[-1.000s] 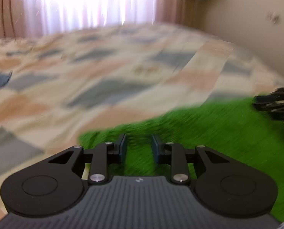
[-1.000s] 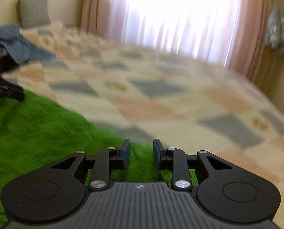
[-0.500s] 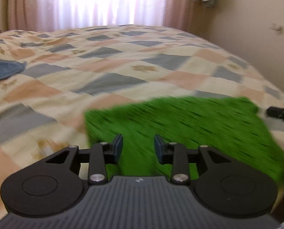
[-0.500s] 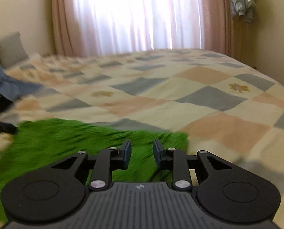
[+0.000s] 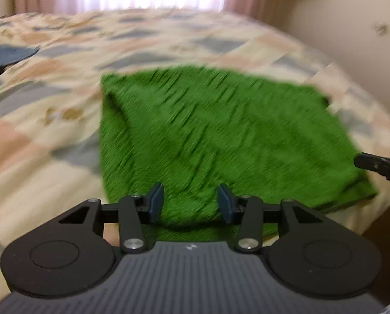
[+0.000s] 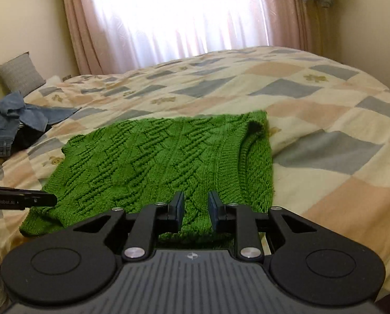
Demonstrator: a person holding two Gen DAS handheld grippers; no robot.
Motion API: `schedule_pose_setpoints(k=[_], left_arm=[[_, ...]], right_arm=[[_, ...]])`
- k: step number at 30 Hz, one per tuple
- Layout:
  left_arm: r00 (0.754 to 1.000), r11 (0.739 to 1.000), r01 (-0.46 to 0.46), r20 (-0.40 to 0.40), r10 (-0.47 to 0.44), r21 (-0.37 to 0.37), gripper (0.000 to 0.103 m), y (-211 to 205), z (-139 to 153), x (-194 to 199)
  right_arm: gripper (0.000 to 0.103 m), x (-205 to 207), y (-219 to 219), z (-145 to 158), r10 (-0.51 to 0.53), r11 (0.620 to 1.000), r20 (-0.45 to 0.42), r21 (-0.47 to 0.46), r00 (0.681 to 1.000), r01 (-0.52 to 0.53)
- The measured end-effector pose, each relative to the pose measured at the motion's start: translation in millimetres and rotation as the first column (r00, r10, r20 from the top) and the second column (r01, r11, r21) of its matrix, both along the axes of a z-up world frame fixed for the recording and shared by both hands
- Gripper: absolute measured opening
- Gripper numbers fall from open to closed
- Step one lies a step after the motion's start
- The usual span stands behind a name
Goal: Fold clothes
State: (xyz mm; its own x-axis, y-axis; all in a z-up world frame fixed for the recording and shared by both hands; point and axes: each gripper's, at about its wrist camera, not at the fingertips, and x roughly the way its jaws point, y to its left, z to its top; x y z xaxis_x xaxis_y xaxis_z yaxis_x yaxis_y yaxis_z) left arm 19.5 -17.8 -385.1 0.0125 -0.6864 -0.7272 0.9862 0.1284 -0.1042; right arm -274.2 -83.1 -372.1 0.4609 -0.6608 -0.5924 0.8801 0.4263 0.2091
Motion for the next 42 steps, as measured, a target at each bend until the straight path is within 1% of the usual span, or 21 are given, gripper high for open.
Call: schedule_pose_setpoints(k=[2, 3, 4, 5, 6, 10, 12, 14, 16, 18, 19, 21, 24, 25, 27, 30, 33, 36, 38, 42], left_arm=[[1.000, 1.000, -0.021, 0.018, 0.021, 0.021, 0.041, 1, 4, -7], [0.999, 0.999, -0.024, 0.037, 0.023, 0.029, 0.043, 2, 8, -10], [0.999, 0.999, -0.030, 0.046, 0.028, 0.035, 0.045, 4, 12, -12], [0.998, 0.999, -0.035, 0.053, 0.033, 0.040, 0.051, 6, 17, -13], [0.998, 0.998, -0.044, 0.049, 0.042, 0.044, 0.054, 8, 19, -13], [0.996, 0.995, -0.085, 0.031, 0.083, 0.057, 0.055, 20, 30, -12], [0.995, 0.993, -0.098, 0.023, 0.097, 0.063, 0.064, 27, 35, -12], [0.994, 0.992, -0.109, 0.030, 0.108, 0.069, 0.066, 32, 42, -13], [0.992, 0.991, -0.115, 0.051, 0.112, 0.067, 0.067, 37, 48, -16], [0.991, 0.991, -0.120, 0.072, 0.115, 0.065, 0.077, 42, 54, -19], [0.990, 0.991, -0.119, 0.080, 0.114, 0.059, 0.079, 44, 57, -21], [0.989, 0.992, -0.115, 0.098, 0.110, 0.047, 0.081, 48, 63, -24], [0.989, 0.994, -0.107, 0.109, 0.103, 0.028, 0.085, 56, 70, -29], [0.989, 0.994, -0.105, 0.111, 0.102, 0.022, 0.086, 59, 73, -31], [0.988, 0.995, -0.102, 0.113, 0.100, 0.014, 0.087, 64, 76, -34], [0.988, 0.995, -0.101, 0.114, 0.099, 0.009, 0.089, 71, 80, -38], [0.988, 0.995, -0.098, 0.116, 0.097, 0.002, 0.091, 79, 83, -42], [0.988, 0.995, -0.095, 0.123, 0.095, -0.005, 0.095, 86, 86, -47], [0.988, 0.996, -0.091, 0.126, 0.092, -0.007, 0.096, 90, 88, -50], [0.987, 0.996, -0.088, 0.132, 0.089, -0.014, 0.098, 97, 92, -56]], right_arm=[[0.025, 3, -6, -14, -0.020, 0.998, -0.018, 0.053, 1.000, 0.021], [0.025, 4, -9, -21, -0.030, 0.996, -0.027, 0.077, 0.999, 0.032], [0.026, 5, -7, -21, -0.044, 0.997, -0.022, 0.070, 0.999, 0.046], [0.027, 7, -3, -15, -0.051, 0.997, -0.017, 0.063, 0.999, 0.052], [0.029, 9, 2, -10, -0.057, 0.997, -0.011, 0.056, 0.998, 0.058], [0.037, 10, 19, 10, -0.046, 0.999, 0.020, 0.023, 0.999, 0.046], [0.042, 8, 27, 18, -0.050, 0.999, 0.028, 0.017, 0.998, 0.050], [0.044, 5, 35, 27, -0.054, 0.999, 0.037, 0.010, 0.998, 0.054], [0.050, 3, 43, 35, -0.058, 0.998, 0.046, 0.003, 0.997, 0.058], [0.055, 2, 49, 42, -0.067, 0.998, 0.051, 0.002, 0.996, 0.067], [0.057, 1, 51, 44, -0.075, 0.997, 0.051, 0.006, 0.996, 0.075], [0.068, 1, 54, 48, -0.095, 0.995, 0.041, 0.015, 0.995, 0.094], [0.075, 2, 59, 52, -0.116, 0.993, 0.005, 0.016, 0.993, 0.116], [0.077, 2, 61, 53, -0.120, 0.993, 0.004, 0.017, 0.993, 0.120], [0.086, 2, 65, 55, -0.126, 0.992, 0.008, 0.020, 0.992, 0.126], [0.095, 0, 74, 59, -0.129, 0.992, 0.022, 0.017, 0.991, 0.129], [0.100, -1, 84, 65, -0.130, 0.991, 0.026, 0.005, 0.991, 0.130], [0.101, 0, 93, 73, -0.139, 0.990, 0.008, -0.006, 0.990, 0.139], [0.101, 1, 98, 76, -0.139, 0.990, 0.001, -0.018, 0.990, 0.139], [0.101, -2, 106, 77, -0.139, 0.990, 0.012, -0.010, 0.990, 0.140]])
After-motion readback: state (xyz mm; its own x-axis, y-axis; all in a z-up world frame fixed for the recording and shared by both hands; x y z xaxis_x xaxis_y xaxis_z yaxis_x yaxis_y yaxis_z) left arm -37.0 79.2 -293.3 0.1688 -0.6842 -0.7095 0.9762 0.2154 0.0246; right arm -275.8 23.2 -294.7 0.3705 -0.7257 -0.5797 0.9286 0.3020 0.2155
